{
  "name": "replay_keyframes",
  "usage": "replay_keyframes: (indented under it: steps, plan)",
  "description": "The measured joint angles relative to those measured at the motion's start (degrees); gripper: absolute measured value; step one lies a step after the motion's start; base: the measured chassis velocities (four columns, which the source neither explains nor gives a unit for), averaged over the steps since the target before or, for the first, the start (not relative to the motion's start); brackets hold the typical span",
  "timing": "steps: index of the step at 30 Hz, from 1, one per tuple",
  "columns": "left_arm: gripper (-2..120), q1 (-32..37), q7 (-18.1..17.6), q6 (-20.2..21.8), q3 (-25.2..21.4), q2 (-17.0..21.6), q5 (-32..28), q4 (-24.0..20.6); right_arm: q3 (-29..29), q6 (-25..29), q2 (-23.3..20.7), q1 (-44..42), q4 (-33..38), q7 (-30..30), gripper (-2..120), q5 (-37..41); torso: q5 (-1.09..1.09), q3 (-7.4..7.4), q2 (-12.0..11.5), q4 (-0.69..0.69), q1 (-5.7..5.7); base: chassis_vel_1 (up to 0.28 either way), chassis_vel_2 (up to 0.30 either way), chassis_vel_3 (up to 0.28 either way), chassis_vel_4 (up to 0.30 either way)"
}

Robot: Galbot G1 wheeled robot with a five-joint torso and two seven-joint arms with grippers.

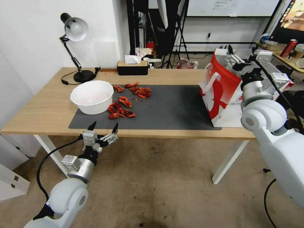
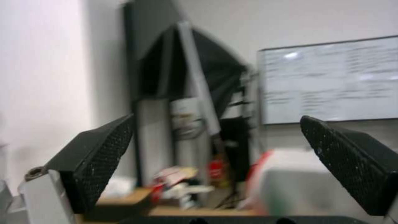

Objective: Close the takeout container lid, then place the container into the takeout bag.

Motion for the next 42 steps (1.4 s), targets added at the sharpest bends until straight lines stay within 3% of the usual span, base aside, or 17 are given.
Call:
replay_keyframes:
  steps: [5, 11, 12, 17, 29, 42]
  plan:
    - [100, 1.4, 0.9, -1.7, -1.9, -0.1, 0.7, 0.1, 1.0, 1.1, -0.1, -9.8, 3.8, -9.3, 100, -0.3, 0.02, 0.0, 0.0, 0.0, 0.0, 0.0, 0.0, 0.0, 0.0]
    - [100, 3.1, 1.7, -2.7, -3.2, -0.6, 1.9, 0.1, 4.5, 2.2, 0.7, -19.0, 6.5, -13.1, 100, -3.2, 0.01, 0.0, 0.0, 0.0, -0.01, 0.0, 0.0, 0.0, 0.0]
    - [100, 4.1, 2.0, -3.0, -3.7, -1.0, 2.4, 0.1, 6.1, 2.8, 1.5, -23.9, 7.5, -13.7, 100, -4.8, 0.01, 0.0, 0.0, -0.03, -0.01, 0.0, 0.0, 0.0, 0.0]
    - [100, 7.3, 2.4, -4.3, -4.6, -2.4, 4.1, 0.5, 8.7, 5.1, 6.6, -35.8, 8.9, -12.7, 100, -10.8, 0.01, -0.01, 0.0, -0.02, -0.01, 0.0, 0.0, 0.0, 0.0]
    - [100, 10.6, 4.1, -9.8, -3.3, -4.8, 7.0, 2.8, 7.3, 14.1, 17.0, -48.7, 6.3, -9.0, 100, -22.2, 0.01, 0.0, 0.0, -0.02, -0.02, 0.0, 0.0, 0.0, 0.0]
    - [100, 10.7, 3.5, -11.2, -1.8, -5.7, 8.5, 4.0, 5.5, 16.6, 19.4, -50.3, 5.0, -7.7, 100, -25.2, 0.02, 0.0, 0.0, -0.01, -0.02, 0.0, 0.0, 0.0, 0.0]
